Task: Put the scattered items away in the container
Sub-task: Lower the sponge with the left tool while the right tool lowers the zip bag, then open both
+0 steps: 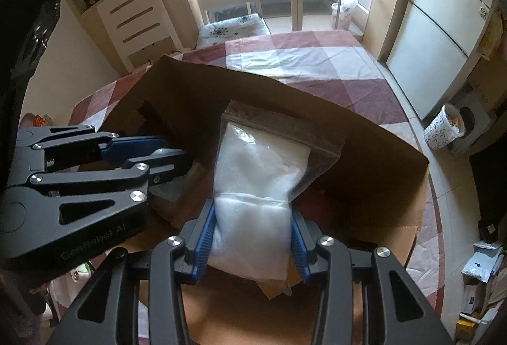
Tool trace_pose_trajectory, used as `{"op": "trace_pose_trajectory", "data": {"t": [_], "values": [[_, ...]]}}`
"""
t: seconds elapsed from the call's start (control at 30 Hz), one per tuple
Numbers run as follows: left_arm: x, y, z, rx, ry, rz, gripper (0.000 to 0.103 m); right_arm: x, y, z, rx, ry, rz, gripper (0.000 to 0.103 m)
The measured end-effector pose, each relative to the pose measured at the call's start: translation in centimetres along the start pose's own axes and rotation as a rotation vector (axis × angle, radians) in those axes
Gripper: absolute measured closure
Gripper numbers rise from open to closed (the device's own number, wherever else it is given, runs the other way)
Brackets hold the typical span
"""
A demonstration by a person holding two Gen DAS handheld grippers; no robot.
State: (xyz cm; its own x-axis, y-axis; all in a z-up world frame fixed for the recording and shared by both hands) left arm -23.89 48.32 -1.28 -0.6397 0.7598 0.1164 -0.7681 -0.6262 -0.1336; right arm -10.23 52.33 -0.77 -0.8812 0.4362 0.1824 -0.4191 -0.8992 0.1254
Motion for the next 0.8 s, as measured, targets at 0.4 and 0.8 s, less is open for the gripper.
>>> {"op": "trace_pose_trajectory", "data": {"t": [0.4, 0.8], "values": [[-0.2, -0.6, -2.1, 0.082, 0.122, -0.07, 0.077, -1.0, -0.9, -1.7, 0.008, 0.115, -0.009, 0.059], [0.0, -0.9, -1.8, 0.034, 0.116, -0.06, 0.058, -1.6, -0.8, -1.2, 0.018, 0.134, -0.012, 0.053]]}}
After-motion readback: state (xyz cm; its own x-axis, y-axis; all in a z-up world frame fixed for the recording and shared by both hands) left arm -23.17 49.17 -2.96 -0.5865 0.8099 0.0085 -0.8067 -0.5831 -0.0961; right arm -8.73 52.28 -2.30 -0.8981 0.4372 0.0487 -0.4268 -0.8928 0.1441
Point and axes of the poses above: each gripper's, at about its wrist camera, not at the fingertips, and z roughly against the way its jaws point, y to its left, x to its top, the point moved 4 cm from there along -z, roughly the way its jaws point, and after that the axes turned 12 degrees about y, right-handed, at the moved point
